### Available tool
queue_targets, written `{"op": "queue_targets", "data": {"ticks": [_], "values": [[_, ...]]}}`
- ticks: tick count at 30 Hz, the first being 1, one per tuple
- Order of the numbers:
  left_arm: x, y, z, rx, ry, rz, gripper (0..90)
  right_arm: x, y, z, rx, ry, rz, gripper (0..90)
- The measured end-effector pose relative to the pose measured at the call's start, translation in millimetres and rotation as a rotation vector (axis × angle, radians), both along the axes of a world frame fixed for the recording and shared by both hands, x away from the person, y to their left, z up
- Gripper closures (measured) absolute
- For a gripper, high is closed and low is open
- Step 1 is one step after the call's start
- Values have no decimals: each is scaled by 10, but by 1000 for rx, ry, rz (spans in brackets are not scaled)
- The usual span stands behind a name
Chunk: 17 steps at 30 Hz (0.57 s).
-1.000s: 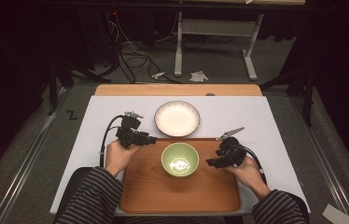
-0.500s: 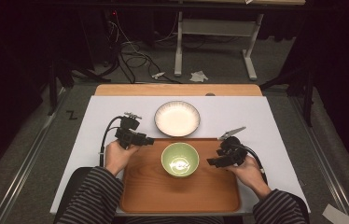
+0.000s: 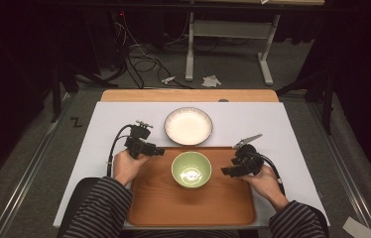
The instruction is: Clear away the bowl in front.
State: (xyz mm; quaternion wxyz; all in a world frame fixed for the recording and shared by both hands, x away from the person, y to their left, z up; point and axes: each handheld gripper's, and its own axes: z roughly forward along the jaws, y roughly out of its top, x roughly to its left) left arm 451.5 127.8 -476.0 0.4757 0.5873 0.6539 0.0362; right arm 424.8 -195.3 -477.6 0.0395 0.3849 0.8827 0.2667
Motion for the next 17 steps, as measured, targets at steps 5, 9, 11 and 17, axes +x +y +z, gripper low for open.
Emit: {"op": "queue_targets", "data": {"ticks": [5, 9, 11, 17], "values": [[13, -15, -29, 11, 7, 4, 494, 15, -11, -8, 0, 3, -5, 400], [10, -50, -69, 46, 12, -9, 492, 13, -8, -8, -7, 6, -7, 399], [10, -62, -74, 46, 9, -7, 491, 16, -11, -11, -1, 2, -4, 400], [11, -73, -89, 54, 18, -18, 487, 16, -8, -12, -8, 6, -4, 399]]}}
